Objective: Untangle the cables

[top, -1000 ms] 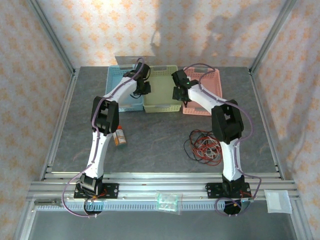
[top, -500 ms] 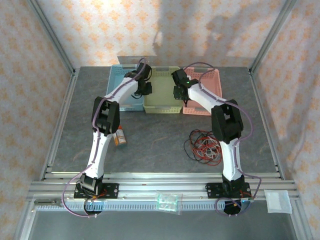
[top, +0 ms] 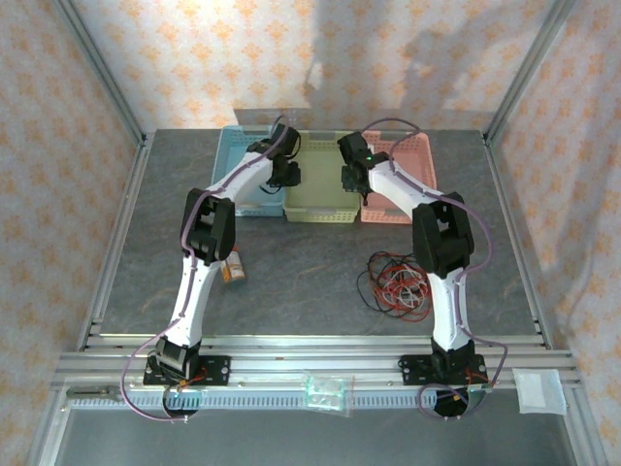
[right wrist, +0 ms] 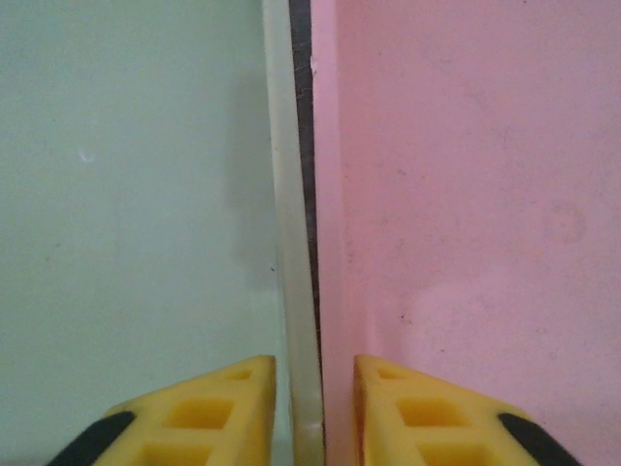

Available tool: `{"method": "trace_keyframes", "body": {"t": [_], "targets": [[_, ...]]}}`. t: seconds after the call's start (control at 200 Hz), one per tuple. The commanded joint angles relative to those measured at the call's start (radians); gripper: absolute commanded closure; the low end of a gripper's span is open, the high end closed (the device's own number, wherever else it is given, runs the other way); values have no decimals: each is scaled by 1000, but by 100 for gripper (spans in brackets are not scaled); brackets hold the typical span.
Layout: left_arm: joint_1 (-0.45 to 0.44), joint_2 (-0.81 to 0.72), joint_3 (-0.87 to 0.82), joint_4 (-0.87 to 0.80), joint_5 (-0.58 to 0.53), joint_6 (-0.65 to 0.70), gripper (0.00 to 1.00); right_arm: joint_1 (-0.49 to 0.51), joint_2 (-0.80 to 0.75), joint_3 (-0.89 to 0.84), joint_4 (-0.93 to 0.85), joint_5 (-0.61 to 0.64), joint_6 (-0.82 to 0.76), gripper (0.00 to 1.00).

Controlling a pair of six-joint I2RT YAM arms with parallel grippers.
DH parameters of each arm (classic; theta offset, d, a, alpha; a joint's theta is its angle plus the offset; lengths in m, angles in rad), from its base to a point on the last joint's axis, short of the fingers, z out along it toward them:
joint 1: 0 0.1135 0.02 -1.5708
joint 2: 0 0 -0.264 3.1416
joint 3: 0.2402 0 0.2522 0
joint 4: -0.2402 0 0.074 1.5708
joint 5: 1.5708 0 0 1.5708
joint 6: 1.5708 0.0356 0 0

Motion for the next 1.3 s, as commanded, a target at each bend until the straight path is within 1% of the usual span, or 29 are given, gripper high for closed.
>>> {"method": "trace_keyframes", "body": {"t": [0.0,0.125,0.22,0.325,0.491,0.521,0.576,0.616,0.671,0.711,0.726,0.756,0.811,0.911,1.001,1.041,1.076,1.192,1.297], "targets": [[-18,-37,-29,-11,20,-20,63,-1,-27,-6,5,16,-3,70],[-17,-85,-87,13,31,-29,51,-1,-37,-11,7,13,1,68],[-22,-121,-121,23,33,-31,44,-1,-43,-10,6,16,4,64],[-26,-161,-143,23,21,-29,33,-1,-68,-21,7,35,9,55],[-32,-260,-202,33,-30,-24,10,-1,-175,-73,29,80,22,38],[-33,-287,-225,45,-36,-24,6,-1,-204,-92,36,80,26,37],[-37,-345,-268,64,-43,-25,1,0,-253,-134,50,71,39,36],[-42,-389,-306,81,-50,-28,1,6,-295,-176,60,73,51,36],[-54,-456,-394,122,-66,-33,1,26,-357,-252,81,84,69,39],[-69,-508,-471,164,-78,-38,1,45,-402,-309,94,88,89,43],[-75,-558,-501,182,-83,-41,1,55,-418,-329,98,88,96,45],[-89,-609,-562,217,-97,-51,1,79,-455,-375,107,90,116,50],[-118,-692,-694,281,-133,-82,2,115,-501,-431,115,88,148,54],[-177,-848,-924,408,-165,-136,2,192,-578,-535,135,98,230,58],[-212,-953,-1091,485,-198,-195,2,257,-622,-616,173,89,312,60],[-220,-985,-1149,506,-212,-210,2,285,-629,-651,205,86,344,60],[-221,-1011,-1191,519,-223,-257,2,311,-626,-673,236,86,367,60],[-221,-1096,-1297,561,-279,-313,1,374,-561,-690,299,101,439,63],[-213,-1159,-1356,607,-311,-338,1,393,-501,-689,363,111,477,64]]}}
